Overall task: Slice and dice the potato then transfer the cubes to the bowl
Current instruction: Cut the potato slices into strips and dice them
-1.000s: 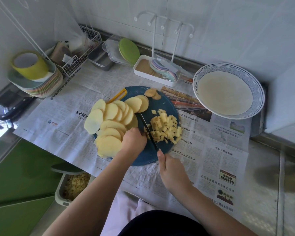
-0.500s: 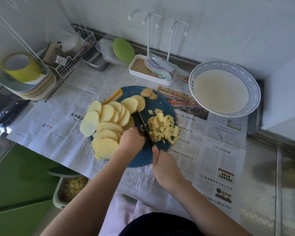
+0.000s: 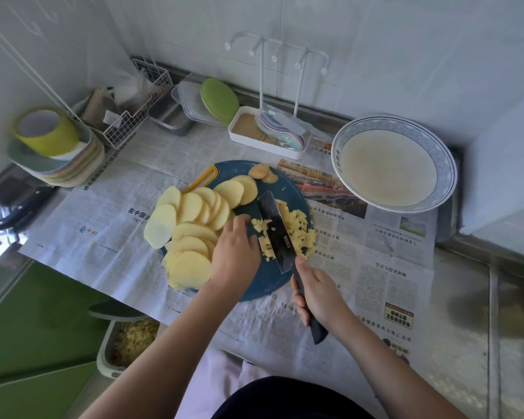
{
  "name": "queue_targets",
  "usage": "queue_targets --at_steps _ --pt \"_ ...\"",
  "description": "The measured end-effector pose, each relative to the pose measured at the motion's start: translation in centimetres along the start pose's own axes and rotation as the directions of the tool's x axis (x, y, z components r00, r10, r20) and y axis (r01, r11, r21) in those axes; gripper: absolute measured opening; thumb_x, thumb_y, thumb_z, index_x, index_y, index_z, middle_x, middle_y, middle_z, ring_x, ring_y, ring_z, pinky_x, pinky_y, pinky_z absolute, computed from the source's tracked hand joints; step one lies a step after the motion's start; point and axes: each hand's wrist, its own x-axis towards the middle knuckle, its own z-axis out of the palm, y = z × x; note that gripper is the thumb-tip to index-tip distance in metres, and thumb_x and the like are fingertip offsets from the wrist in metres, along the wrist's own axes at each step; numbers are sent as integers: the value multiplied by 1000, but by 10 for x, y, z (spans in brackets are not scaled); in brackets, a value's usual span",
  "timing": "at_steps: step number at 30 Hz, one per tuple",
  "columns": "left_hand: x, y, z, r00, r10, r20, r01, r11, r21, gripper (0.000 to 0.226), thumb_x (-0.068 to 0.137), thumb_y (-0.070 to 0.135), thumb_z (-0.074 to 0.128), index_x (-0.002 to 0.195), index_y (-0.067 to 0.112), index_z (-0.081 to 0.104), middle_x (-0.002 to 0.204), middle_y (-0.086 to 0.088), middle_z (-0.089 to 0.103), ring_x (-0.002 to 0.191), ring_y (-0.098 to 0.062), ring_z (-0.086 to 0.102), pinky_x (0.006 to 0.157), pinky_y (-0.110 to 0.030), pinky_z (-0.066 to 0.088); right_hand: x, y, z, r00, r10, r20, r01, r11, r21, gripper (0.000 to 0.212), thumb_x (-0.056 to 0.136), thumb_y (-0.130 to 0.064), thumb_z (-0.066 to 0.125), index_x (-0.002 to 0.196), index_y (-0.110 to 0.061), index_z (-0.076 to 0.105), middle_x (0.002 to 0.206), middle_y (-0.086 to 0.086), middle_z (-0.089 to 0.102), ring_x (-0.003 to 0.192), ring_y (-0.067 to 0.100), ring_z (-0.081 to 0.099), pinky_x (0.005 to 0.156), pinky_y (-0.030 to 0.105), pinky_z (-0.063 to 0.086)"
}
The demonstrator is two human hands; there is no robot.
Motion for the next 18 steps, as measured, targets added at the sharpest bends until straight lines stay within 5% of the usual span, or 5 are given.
queue_targets --at_steps 2,5,10,13,18 --pt "-4 4 8 973 231 11 -231 973 21 63 95 1 40 152 13 19 156 -2 24 143 -19 22 114 -23 21 0 -5 -1 1000 -3 -21 2 1000 -18 65 97 -62 29 70 -6 50 52 12 42 42 26 37 46 31 37" --pt "-4 -1 20 929 294 226 -327 936 129 83 87 -9 34 147 23 -14 157 8 -15 143 -9 -20 118 -25 -9 0 -12 -2 999 10 -36 -11 999 -32 66 92 -68 33 69 -9 49 59 12 39 48 26 36 56 38 33" --pt "-10 -11 22 955 150 257 -209 953 218 82 87 -9 32 150 16 -14 156 3 -20 143 -12 -23 113 -22 -16 -5 -30 -17 1000 18 -8 -17 994 109 55 101 -50 31 68 -9 47 49 3 45 37 18 39 43 27 38" --pt "-11 -4 17 975 164 153 -194 957 214 85 87 -6 36 147 18 -19 156 -2 -23 140 -14 -29 115 -28 -15 -4 -37 -26 997 -47 -61 33 977 -209 56 102 -49 27 69 -9 47 51 3 42 39 16 39 43 28 37" --pt "-10 9 5 898 441 14 -430 868 249 94 75 -3 53 153 24 8 159 -10 -6 147 -28 -10 116 -47 0 0 -44 -43 929 -371 -9 160 422 -892 53 99 -55 23 85 -17 56 66 -3 59 52 13 54 43 22 35"
